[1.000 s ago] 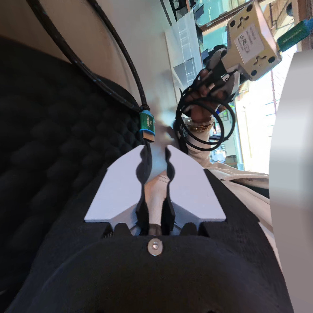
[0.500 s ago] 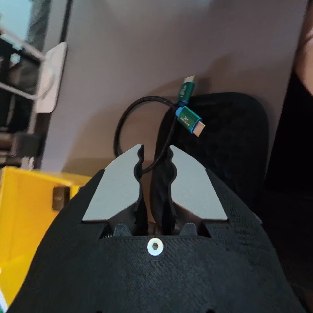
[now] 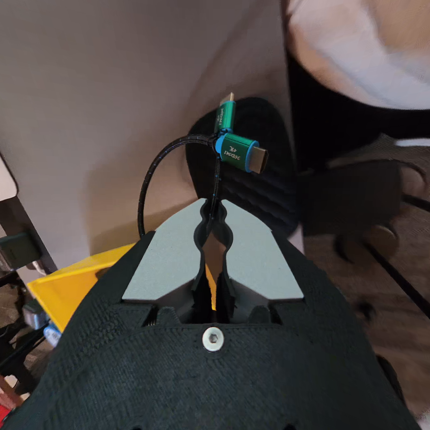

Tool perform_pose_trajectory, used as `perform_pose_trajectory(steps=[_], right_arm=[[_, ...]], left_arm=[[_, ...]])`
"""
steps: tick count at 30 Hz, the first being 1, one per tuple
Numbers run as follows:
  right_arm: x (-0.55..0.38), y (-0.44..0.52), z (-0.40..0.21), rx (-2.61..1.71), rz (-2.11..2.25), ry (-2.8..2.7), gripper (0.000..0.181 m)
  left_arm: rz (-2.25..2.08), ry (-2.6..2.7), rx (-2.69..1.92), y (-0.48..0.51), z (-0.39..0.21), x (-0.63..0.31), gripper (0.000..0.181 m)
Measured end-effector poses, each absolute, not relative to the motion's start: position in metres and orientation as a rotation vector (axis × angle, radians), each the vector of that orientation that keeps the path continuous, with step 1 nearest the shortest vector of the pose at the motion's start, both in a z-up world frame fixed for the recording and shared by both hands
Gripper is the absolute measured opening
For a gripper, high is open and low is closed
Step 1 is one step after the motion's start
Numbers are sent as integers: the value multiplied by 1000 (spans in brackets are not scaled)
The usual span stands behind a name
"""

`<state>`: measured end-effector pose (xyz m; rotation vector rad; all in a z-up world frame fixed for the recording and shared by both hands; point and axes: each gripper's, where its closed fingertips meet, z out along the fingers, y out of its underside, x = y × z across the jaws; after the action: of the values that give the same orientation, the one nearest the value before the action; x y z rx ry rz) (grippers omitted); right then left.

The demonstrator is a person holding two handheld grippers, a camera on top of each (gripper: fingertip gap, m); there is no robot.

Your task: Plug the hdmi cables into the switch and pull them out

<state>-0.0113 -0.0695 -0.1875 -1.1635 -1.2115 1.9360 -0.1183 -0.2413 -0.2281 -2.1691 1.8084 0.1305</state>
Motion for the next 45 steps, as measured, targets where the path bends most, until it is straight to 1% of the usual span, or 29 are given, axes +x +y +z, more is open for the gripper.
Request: perform_pose_trajectory(steps=[4,7,9,11,13,14,17,19,21,23,25,26,29,31,33,35,38,42,45], right_arm=[[-12,-73,-186,-1147,1921,-1226,38],[-12,-76,-184,-1138,1931,-1226,38],[-11,-75,-183,-1136,1945,-1212,38],[-8,-70,-181,-1137,1956,-1185,38],[-3,-61,-178,-1136,1968,-1138,38],[0,-54,-176,-1140,1968,-1109,38],[7,-35,-177,-1175,1953,-1034,38],[9,-28,-178,-1192,1947,-1009,38],[8,-27,-179,-1202,1936,-1010,38],[7,-29,-179,-1201,1929,-1025,38],[6,-32,-181,-1204,1926,-1044,38],[4,-33,-182,-1208,1925,-1053,38],[1,-36,-187,-1227,1925,-1069,38],[-2,-38,-189,-1239,1923,-1081,38],[-5,-41,-192,-1250,1921,-1098,38],[-9,-44,-196,-1264,1912,-1120,38],[-12,-49,-200,-1282,1905,-1146,38],[-12,-51,-202,-1317,1891,-1203,38],[-11,-47,-205,-1342,1880,-1189,38]], left_arm=[[-56,1904,-2608,-302,-171,-129,6],[-139,2094,-2778,-307,-159,-137,6],[-251,2227,-2832,-293,-176,-136,6],[-410,2347,-2830,-275,-207,-133,6],[-477,2346,-2845,-252,-242,-130,6],[-469,2307,-2838,-238,-255,-126,6],[-253,2294,-2647,-195,-277,-126,12],[-190,2210,-2597,-179,-280,-122,25],[-133,2074,-2532,-168,-277,-117,35],[21,1818,-2429,-148,-266,-116,48],[211,1367,-2305,-124,-238,-122,50],[211,1091,-2236,-121,-219,-122,49],[-179,331,-2036,-156,-181,-112,49],[-429,-107,-1962,-190,-188,-115,49],[-598,-431,-1962,-221,-218,-113,49],[-717,-610,-2002,-242,-242,-100,49],[-845,-771,-1991,-244,-248,-87,46],[-714,-664,-2133,-224,-235,-97,47],[-487,-626,-2233,-217,-237,-108,49]])
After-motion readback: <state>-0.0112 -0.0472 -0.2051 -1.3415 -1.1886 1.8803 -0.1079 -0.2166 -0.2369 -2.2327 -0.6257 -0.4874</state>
